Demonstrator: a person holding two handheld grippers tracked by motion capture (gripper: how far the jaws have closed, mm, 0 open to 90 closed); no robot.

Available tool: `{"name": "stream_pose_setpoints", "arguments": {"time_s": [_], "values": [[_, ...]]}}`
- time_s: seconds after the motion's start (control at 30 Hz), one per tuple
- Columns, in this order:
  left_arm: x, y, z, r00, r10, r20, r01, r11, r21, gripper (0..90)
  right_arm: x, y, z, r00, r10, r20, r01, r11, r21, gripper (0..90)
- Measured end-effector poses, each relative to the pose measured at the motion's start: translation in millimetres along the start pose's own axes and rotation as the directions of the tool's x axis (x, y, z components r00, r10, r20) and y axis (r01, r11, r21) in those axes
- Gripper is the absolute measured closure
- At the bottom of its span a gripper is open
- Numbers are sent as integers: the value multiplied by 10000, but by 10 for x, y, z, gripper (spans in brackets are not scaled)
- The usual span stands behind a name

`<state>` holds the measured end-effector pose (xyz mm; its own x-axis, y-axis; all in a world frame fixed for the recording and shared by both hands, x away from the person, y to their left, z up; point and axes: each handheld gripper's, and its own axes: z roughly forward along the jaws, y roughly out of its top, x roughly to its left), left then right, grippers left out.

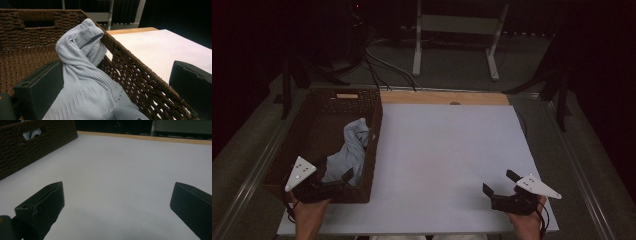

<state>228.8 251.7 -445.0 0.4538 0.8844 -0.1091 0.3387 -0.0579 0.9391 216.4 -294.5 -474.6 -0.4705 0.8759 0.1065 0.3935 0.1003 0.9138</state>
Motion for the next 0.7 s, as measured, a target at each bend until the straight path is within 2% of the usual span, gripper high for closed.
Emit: {"name": "stream_pose_setpoints", "arguments": {"time_s": [0.53, 0.7], "values": [[-6, -8, -5, 10000, -8, -27, 7, 10000, -39, 12, -26, 11, -37, 10000, 70, -67, -72, 9994, -334, 0], [-5, -10, -8, 10000, 4, 4, -4, 10000, -74, 11, -32, 14, -48, 9999, 102, -50, -104, 9996, -280, 0]]}}
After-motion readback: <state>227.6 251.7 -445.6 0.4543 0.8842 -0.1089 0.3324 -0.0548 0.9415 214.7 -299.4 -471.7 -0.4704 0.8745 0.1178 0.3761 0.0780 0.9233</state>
